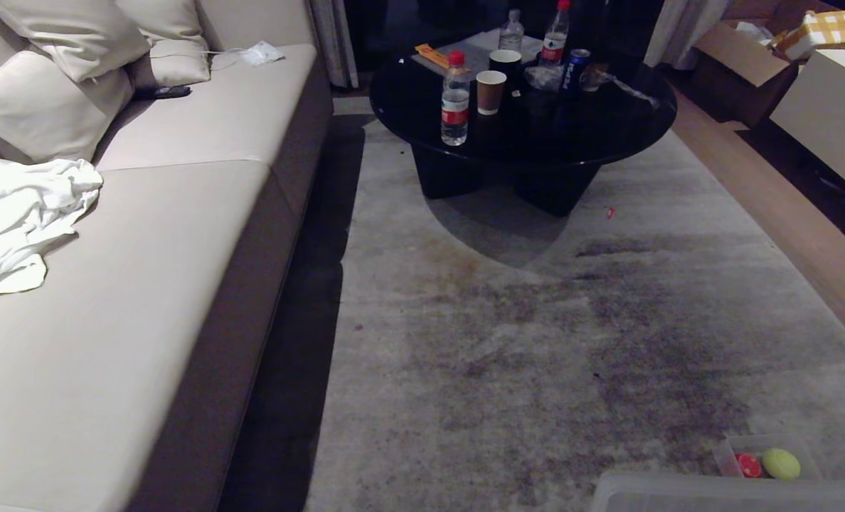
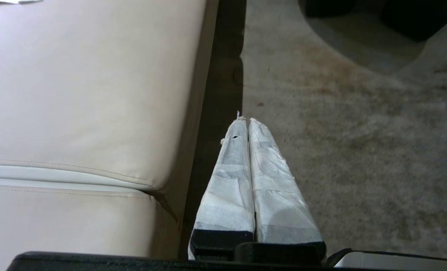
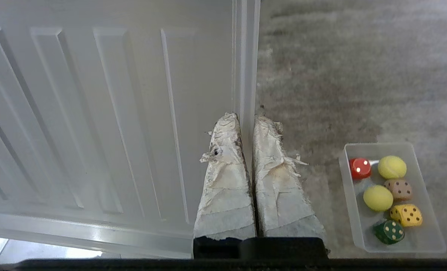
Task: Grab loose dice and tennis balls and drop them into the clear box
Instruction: Close the lid
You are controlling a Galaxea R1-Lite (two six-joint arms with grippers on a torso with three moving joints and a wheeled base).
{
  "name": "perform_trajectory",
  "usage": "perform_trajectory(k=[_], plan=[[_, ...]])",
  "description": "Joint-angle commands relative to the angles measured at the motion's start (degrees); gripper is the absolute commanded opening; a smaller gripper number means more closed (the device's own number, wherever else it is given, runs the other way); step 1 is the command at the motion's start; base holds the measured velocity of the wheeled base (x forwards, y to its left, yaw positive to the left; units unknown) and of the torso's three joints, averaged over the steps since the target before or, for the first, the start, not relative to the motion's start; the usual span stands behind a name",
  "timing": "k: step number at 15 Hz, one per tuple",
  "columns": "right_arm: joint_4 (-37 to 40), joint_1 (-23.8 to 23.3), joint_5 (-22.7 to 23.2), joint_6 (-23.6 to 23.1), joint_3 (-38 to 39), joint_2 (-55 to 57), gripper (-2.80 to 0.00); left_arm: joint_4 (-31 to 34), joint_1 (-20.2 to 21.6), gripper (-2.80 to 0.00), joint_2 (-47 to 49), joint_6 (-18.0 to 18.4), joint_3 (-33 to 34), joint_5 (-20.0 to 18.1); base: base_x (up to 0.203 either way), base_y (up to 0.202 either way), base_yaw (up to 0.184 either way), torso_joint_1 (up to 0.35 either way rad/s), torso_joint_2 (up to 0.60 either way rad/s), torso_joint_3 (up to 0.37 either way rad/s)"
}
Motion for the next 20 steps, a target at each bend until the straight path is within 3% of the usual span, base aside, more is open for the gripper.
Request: perform_trajectory(k=[1,20], plan=[[0.1,0.1,0.0,0.0,0.0,0.0,-2.8,0.0,0.0,-2.8,0.1,0.3,0.1,0.0,0.0,0.0,0.0,-0.001,0.0,-0.199],[0.1,0.0,0.0,0.0,0.0,0.0,-2.8,0.0,0.0,-2.8,0.1,0.6,0.1,-0.2,0.0,0.0,0.0,0.002,0.01,-0.198]])
